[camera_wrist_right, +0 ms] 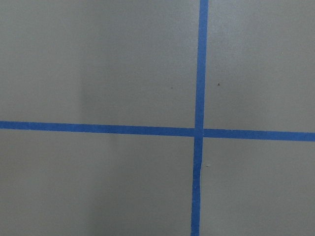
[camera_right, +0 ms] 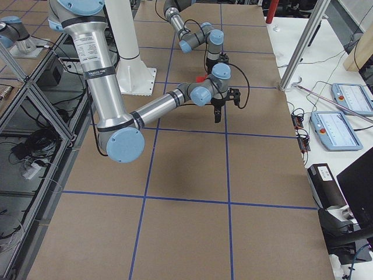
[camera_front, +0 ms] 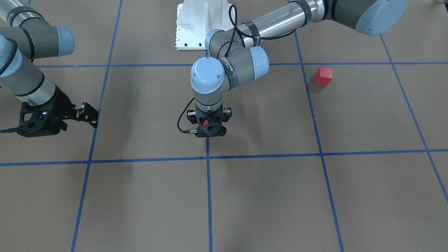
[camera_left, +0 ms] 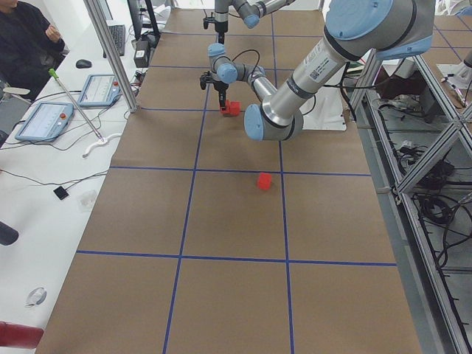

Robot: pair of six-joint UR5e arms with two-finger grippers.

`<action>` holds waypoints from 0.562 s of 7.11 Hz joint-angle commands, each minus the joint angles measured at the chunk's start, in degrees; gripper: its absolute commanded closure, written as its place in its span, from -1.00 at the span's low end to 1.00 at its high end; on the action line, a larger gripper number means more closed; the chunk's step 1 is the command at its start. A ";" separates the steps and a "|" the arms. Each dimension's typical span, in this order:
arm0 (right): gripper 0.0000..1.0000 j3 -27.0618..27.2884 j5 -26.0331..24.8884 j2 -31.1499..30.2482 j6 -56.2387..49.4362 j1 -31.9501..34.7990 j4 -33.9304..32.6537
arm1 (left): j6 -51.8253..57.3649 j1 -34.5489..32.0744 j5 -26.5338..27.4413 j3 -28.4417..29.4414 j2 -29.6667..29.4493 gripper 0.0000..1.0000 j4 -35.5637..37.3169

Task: Form red blocks into L shape at center
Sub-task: 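Lower the red cube with the left gripper against the center cube and release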

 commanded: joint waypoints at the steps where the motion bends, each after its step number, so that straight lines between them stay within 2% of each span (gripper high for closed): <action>1: -0.99 -0.02 0.00 0.00 0.00 0.00 0.01 | -0.24 0.23 0.06 -0.46 0.03 1.00 -0.01; 4: -0.99 -0.02 0.00 0.00 0.00 0.00 0.01 | -0.24 0.66 -0.03 -1.95 1.77 1.00 -0.01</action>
